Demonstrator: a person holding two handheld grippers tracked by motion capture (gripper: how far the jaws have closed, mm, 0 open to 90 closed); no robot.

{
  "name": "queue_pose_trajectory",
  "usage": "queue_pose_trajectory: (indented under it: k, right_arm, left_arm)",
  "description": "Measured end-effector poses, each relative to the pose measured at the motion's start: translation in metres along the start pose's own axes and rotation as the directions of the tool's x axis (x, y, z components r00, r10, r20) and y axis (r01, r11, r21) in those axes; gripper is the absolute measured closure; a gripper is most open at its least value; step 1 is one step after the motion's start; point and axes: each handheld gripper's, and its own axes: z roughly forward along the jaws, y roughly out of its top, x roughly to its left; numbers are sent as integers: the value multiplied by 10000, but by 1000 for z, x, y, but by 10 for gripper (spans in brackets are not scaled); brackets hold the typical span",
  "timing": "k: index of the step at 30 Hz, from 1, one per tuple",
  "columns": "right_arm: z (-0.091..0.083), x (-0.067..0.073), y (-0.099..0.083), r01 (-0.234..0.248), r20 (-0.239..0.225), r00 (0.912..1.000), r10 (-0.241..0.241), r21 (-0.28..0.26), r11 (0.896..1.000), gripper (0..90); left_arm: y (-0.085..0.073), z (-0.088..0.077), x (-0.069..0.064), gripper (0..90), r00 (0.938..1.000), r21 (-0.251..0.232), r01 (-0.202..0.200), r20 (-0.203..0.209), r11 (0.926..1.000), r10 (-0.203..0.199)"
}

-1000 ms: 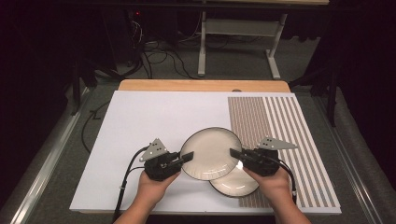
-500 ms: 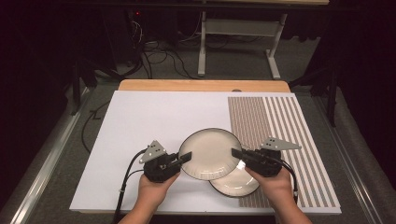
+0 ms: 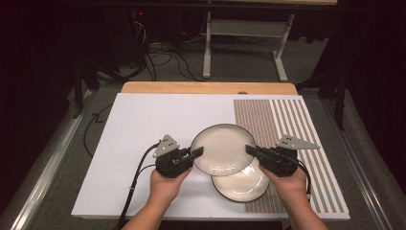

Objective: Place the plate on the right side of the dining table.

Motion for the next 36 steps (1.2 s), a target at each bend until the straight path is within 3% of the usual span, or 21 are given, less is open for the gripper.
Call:
queue_pose_trajectory:
  k: [2, 8, 9, 11, 12, 13, 14, 26, 36]
  right_arm:
    - [-4, -4, 3, 56, 94, 9999, -56, -41, 10000, 864]
    - [-18, -19, 10, 83, 497, 9987, -77, -117, 9999, 865]
    - [-18, -19, 10, 83, 497, 9987, -77, -117, 9999, 865]
    - [-23, -25, 13, 54, 620, 9981, -44, -166, 9998, 864]
    - [-26, -29, 14, 29, 668, 9978, -15, -204, 9998, 864]
    - [-29, -32, 15, -23, 738, 9973, 38, -203, 9998, 865]
    - [-34, -37, 17, -55, 855, 9963, 80, -290, 9996, 865]
    - [-63, -66, 20, -414, 1643, 9851, 516, -649, 9970, 864]
    - [-83, -90, 9, -833, 2185, 9708, 993, -814, 9932, 861]
  left_arm:
    - [3, 3, -1, 777, 10000, 78, -67, 30, 9999, 67]
    - [17, 26, -10, 777, 9993, 94, 279, 234, 9996, -281]
    - [19, 32, -13, 776, 9981, 25, 533, 307, 9986, -534]
    - [24, 43, -23, 776, 9882, -159, 1421, 593, 9897, -1410]
    - [27, 46, -23, 777, 9915, -44, 1168, 576, 9931, -1164]
    - [31, 49, -21, 776, 9967, 179, 636, 499, 9978, -644]
    - [35, 49, -13, 775, 9972, 738, -704, 317, 9948, 683]
    - [58, 100, -35, 759, 9964, 960, -777, 400, 9923, 742]
    - [60, 138, -50, 756, 9958, 1161, -778, 563, 9902, 717]
